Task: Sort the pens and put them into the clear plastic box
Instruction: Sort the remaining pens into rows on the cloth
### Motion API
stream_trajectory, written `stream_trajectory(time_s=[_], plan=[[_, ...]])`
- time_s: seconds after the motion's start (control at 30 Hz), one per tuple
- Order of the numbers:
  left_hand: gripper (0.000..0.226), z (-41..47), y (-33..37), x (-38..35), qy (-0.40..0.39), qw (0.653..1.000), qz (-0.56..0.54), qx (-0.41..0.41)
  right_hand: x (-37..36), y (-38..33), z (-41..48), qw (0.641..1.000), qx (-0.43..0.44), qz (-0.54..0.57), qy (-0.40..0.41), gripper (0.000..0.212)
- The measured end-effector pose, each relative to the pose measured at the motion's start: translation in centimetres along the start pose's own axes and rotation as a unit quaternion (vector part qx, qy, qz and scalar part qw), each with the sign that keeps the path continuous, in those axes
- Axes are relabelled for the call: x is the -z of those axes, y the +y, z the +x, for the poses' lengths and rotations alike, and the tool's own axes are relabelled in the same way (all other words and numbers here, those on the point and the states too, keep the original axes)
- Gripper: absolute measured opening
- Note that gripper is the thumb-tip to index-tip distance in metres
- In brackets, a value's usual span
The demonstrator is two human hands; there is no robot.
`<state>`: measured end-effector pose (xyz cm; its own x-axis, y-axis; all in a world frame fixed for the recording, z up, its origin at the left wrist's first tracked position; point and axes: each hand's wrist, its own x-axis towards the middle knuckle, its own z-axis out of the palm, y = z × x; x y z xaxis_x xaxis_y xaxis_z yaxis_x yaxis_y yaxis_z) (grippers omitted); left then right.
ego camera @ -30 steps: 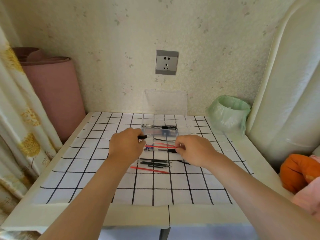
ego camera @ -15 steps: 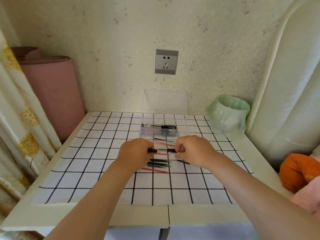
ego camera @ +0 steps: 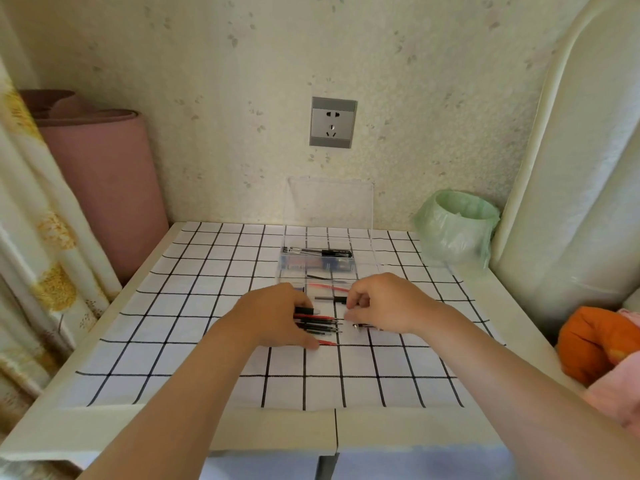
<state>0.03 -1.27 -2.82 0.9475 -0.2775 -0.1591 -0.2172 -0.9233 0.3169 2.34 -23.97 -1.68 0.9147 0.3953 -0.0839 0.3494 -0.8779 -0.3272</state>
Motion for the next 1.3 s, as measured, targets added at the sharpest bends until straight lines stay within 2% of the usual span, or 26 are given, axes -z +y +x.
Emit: stream_trajectory(time_s=[0.07,0.17,0.27,0.4,0.6,0.77,0.87,1.17,1.23,1.3], plan=[[0.063,-0.1,-0.1,0.0,-0.017,1.000,0.019,-0.010,0.3,0.0,0.6,0.998,0.006,0.010,0.057,0.015],[0.048,-0.1,-0.4,0.0,0.009,1.000,0.016,-0.015,0.8,0.1,1.7,0.993,0.010,-0.009,0.114,0.012],[0.040,-0.1,-0.5,-0.1,0.026,0.999,0.016,-0.019,1.0,0.5,2.9,0.991,0.001,-0.024,0.133,0.014],[0.043,0.0,-0.4,0.0,0.045,0.999,-0.002,-0.013,0.9,0.2,4.8,0.993,-0.011,-0.066,0.095,0.013],[0.052,0.4,-1.1,0.3,0.190,0.981,-0.030,-0.023,1.8,-1.2,7.8,0.994,-0.020,-0.111,0.004,0.012],[0.055,0.9,-2.0,-0.3,0.165,0.986,0.003,0.011,1.6,-1.8,9.4,0.989,-0.057,-0.123,-0.061,0.015],[0.053,1.0,-1.9,-0.4,0.158,0.987,0.003,0.012,1.6,-1.9,9.6,0.987,-0.071,-0.127,-0.061,0.014],[0.057,0.9,-1.5,-0.1,0.151,0.988,-0.011,0.011,1.7,-2.0,9.4,0.980,-0.035,-0.186,-0.065,0.016],[0.052,0.7,-1.5,0.2,0.159,0.987,-0.031,0.003,2.3,-2.1,9.2,0.981,-0.022,-0.185,-0.046,0.013],[0.036,0.6,-1.4,0.6,0.174,0.984,-0.042,-0.008,3.0,-2.4,8.8,0.986,-0.004,-0.165,-0.015,0.012]])
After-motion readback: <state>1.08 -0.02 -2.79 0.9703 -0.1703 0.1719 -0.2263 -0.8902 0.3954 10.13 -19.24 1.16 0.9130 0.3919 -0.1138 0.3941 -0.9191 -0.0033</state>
